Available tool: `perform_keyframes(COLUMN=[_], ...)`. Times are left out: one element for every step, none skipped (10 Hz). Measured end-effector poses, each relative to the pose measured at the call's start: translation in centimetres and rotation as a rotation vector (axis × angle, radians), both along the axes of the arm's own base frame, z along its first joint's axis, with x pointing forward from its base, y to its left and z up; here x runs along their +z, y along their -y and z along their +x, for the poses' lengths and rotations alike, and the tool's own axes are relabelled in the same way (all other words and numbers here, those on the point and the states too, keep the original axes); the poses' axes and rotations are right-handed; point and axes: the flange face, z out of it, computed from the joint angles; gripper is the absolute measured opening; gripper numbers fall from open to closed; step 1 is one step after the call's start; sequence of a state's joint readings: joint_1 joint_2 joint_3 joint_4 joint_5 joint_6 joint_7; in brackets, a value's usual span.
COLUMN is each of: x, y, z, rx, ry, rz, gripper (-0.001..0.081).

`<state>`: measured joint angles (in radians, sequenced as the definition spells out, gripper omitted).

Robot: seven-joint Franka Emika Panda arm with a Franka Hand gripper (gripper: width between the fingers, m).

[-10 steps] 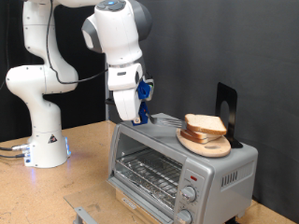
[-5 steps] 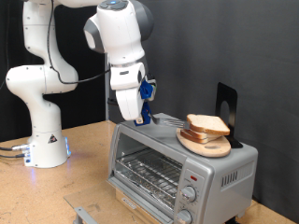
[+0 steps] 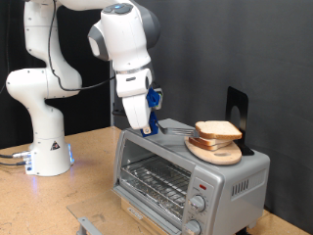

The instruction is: Make a piece of toast with the oven

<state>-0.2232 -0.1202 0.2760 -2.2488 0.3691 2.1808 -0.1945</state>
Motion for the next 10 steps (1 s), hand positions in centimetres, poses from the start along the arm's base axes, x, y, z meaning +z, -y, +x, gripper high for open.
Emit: perform_keyframes(x=[-0.14,-0.26,-0.38,-0.42,-0.38,-0.35,-0.33,-0.29,-0.23,-0.09], y=[0.02,0.04,0.06,0.07,0.06,0.04,0.00,-0.09,-0.28,-0.64], z=[-0.07,-0.14,-0.22,-0.29,-0.32,-0.32,-0.31,-0.27,-0.23,-0.13], rx=[0.004,0.009,0.017,0.020,0.020,0.020,0.020,0.021,0.022,0.020], ry=[-0.002,-0.004,-0.005,-0.005,-0.004,-0.003,-0.001,0.003,0.006,0.012], rz=[-0.004,-0.006,-0.007,-0.007,-0.007,-0.007,-0.008,-0.009,-0.012,-0.020], gripper=[0.0393,0.0393,0.0393,0.0393,0.0393,0.0393,0.0393,0.0393,0.0393,0.0393])
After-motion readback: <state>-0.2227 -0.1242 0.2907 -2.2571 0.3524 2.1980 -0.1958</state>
